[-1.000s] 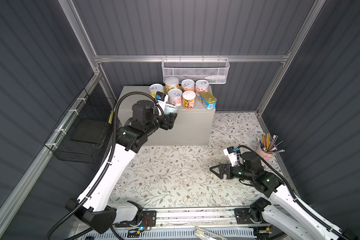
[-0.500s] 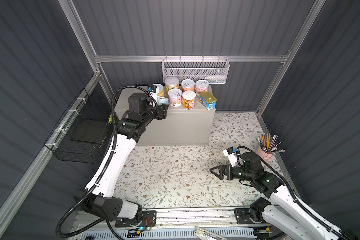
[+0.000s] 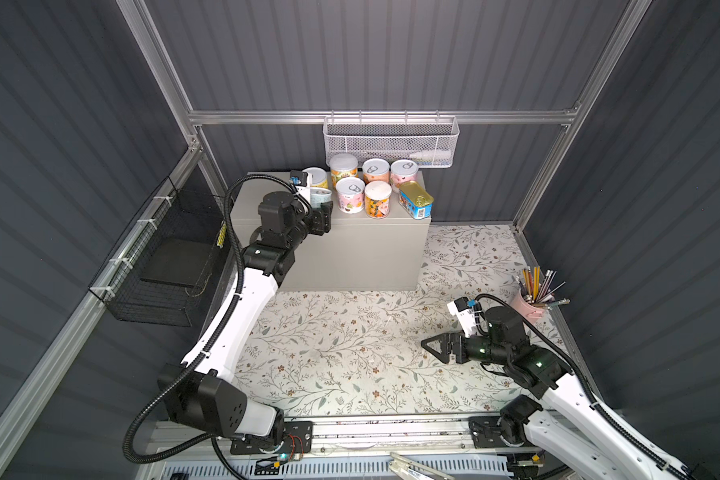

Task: Place and organize the canned foods onto the counter
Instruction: 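Lower the pale blue can onto the cabinet top beside the yellow can, then open the left gripper and draw it back down from the cabinet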

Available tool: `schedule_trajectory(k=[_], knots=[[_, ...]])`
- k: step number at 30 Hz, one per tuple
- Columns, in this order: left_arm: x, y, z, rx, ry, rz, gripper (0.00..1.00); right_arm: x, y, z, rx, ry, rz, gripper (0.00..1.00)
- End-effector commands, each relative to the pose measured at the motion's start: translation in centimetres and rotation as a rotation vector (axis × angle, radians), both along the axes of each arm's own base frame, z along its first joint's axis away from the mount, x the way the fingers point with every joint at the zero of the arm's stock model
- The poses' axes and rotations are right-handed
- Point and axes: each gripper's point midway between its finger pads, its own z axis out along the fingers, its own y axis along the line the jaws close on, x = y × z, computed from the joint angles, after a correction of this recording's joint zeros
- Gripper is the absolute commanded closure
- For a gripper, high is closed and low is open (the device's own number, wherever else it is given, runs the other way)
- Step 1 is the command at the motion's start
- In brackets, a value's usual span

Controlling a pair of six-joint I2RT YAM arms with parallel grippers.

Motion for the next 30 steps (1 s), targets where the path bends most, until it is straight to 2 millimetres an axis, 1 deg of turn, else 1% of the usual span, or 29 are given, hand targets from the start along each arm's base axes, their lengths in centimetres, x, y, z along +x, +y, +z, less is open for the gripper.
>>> schedule_trajectory(k=[1, 4, 5, 6, 9, 10, 11, 12, 13, 14, 20, 22, 23, 27, 30], knots=[[1.3, 0.0, 1.0, -0.033, -0.062, 0.005, 0.55, -0.3, -0.2, -0.4, -0.014, -0.001, 0.003, 0.01], [2.1, 0.0, 0.2, -0.028, -0.054, 0.013, 0.55, -0.1, -0.3, -0.2, -0.016, -0.01, -0.001, 0.01], [2.4, 0.0, 0.0, -0.028, -0.051, 0.013, 0.55, -0.4, -0.5, -0.7, -0.03, 0.013, -0.004, 0.01], [2.7, 0.0, -0.3, -0.026, -0.044, 0.012, 0.55, -0.4, -0.5, -0.6, -0.031, 0.01, -0.004, 0.01], [3.3, 0.1, -1.0, -0.021, -0.035, 0.016, 0.5, -0.4, -0.6, -0.4, -0.034, 0.008, -0.008, 0.01], [3.5, 0.2, -1.4, -0.019, -0.028, 0.02, 0.45, -0.4, -0.7, -0.4, -0.035, 0.008, -0.01, 0.01], [3.6, 0.2, -1.7, -0.017, -0.02, 0.02, 0.37, -0.4, -0.7, -0.3, -0.035, 0.007, -0.013, 0.01], [3.7, 0.2, -2.0, -0.015, -0.012, 0.02, 0.23, -0.5, -0.7, -0.4, -0.034, 0.012, -0.012, 0.01], [3.6, 0.3, -2.1, -0.015, -0.008, 0.023, 0.02, -0.6, -0.6, -0.1, -0.025, 0.009, -0.006, 0.01], [3.4, 0.4, -2.2, -0.016, -0.005, 0.026, 0.0, -0.8, -0.6, 0.1, -0.015, 0.008, 0.0, 0.01], [1.8, 1.0, -2.5, -0.006, 0.009, 0.035, 0.0, -0.9, -1.0, 0.4, -0.018, -0.011, -0.016, 0.01], [1.2, 1.4, -1.9, 0.004, 0.001, 0.048, 0.0, -0.9, -1.1, 0.2, -0.025, -0.009, -0.02, 0.01], [0.8, 1.8, -3.4, 0.018, 0.032, 0.059, 0.0, -0.8, -1.1, 0.0, -0.031, -0.007, -0.022, 0.01], [-1.2, 2.9, -2.8, 0.012, 0.019, 0.093, 0.0, -0.6, -1.4, -0.3, -0.058, -0.003, -0.031, 0.01], [-2.8, 3.9, -2.6, -0.01, 0.025, 0.128, 0.0, -0.2, -2.2, -0.5, -0.099, -0.031, -0.07, 0.01]])
